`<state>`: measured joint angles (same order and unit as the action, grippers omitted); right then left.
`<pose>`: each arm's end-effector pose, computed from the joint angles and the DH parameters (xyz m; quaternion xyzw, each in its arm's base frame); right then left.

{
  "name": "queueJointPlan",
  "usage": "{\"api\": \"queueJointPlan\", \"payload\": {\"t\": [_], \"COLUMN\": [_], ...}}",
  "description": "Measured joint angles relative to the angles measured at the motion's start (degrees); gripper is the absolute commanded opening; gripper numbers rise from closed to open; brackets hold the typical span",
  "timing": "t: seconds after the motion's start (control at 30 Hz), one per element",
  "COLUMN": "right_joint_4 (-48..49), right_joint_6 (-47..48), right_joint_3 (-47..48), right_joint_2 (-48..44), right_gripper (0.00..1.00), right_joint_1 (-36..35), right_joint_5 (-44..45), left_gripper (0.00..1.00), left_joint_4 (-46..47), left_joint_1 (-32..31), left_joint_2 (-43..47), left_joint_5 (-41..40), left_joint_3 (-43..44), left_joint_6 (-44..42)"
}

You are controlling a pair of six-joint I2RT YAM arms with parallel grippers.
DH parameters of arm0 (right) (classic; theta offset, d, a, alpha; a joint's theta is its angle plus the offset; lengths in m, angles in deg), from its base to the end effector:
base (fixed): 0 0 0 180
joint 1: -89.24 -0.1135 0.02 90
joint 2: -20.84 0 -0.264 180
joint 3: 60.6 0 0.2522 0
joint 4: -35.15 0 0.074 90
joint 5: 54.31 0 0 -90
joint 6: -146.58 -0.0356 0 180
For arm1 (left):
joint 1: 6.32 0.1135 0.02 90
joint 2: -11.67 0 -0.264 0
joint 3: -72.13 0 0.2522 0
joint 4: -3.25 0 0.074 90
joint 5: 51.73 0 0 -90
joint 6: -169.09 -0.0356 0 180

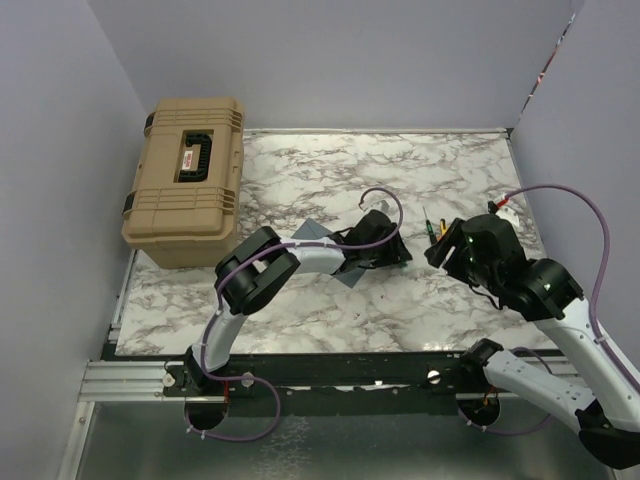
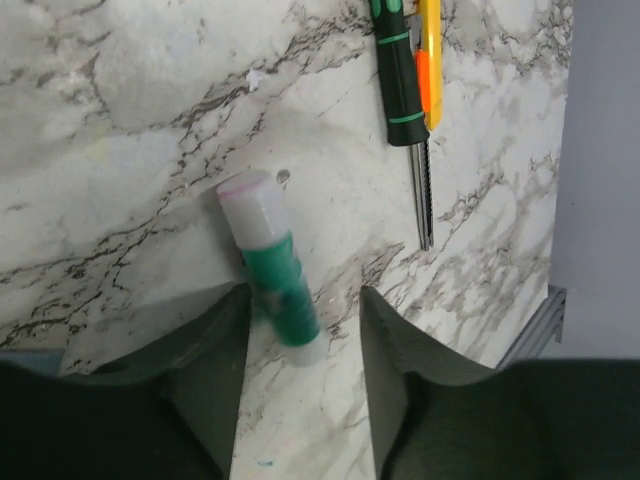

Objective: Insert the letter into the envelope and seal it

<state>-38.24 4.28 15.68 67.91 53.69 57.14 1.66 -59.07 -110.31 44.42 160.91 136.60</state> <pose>0.1192 0.0691 0.3552 0.2035 0.8848 0.1419 0.3944 0.2758 -0.3690 0.1369 -0.0119 0.8852 -0.4068 0.2255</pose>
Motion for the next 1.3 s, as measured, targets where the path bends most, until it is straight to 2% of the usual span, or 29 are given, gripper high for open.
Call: {"api": "queueJointPlan", "payload": {"t": [0.07, 0.27, 0.4, 0.43, 0.47, 0.5, 0.53, 0.73, 1.03, 1.17, 1.3], "right_joint_4": [-0.1, -3.5, -7.1, -7.9, -8.9, -9.9, -11.2, -19.1, -22.0, -22.0, -20.9], "right_joint_6": [0.5, 2.0, 3.2, 3.5, 3.8, 4.0, 4.1, 5.8, 12.6, 16.5, 20.5], "right_joint_3": [-0.9, -0.1, 3.9, 5.1, 6.3, 7.5, 8.5, 15.8, 26.5, 32.8, 36.2], "right_joint_2": [-1.1, -3.5, -3.5, -3.5, -3.5, -3.5, -3.5, -2.2, 0.4, 3.3, 4.4], "right_gripper": [0.68, 0.71, 0.97, 1.0, 1.0, 1.0, 1.0, 1.0, 1.0, 1.0, 1.0], "right_joint_1": [0.0, 0.0, 0.0, 0.0, 0.0, 0.0, 0.0, 0.0, 0.0, 0.0, 0.0], "right_joint_5": [-0.5, -3.1, -4.1, -4.2, -4.2, -4.1, -4.0, -1.2, 4.8, 7.8, 10.1], "left_gripper": [0.58, 0.63, 0.67, 0.7, 0.8, 0.97, 0.99, 0.99, 0.99, 0.99, 0.99], "left_joint_4": [-0.2, -2.5, -6.7, -7.6, -8.5, -10.1, -11.6, -22.6, -45.2, -49.8, -51.5], "left_joint_1": [-0.3, -0.8, -1.3, -1.5, -1.7, -2.3, -2.9, -7.9, -16.7, -17.2, -17.2], "left_joint_2": [0.0, 1.4, 6.0, 8.3, 10.4, 13.8, 16.4, 31.2, 52.3, 63.7, 71.3], "left_joint_5": [-1.3, -4.8, -7.8, -8.6, -9.4, -10.8, -11.9, -19.9, -40.1, -47.6, -53.4], "left_joint_3": [0.9, 1.0, -0.5, -1.5, -2.3, -3.3, -3.5, -2.8, 1.7, 2.0, 2.0], "left_joint_6": [0.2, 1.2, 1.1, 1.0, 0.9, 0.2, -0.2, -4.3, -9.8, -12.5, -15.6]}}
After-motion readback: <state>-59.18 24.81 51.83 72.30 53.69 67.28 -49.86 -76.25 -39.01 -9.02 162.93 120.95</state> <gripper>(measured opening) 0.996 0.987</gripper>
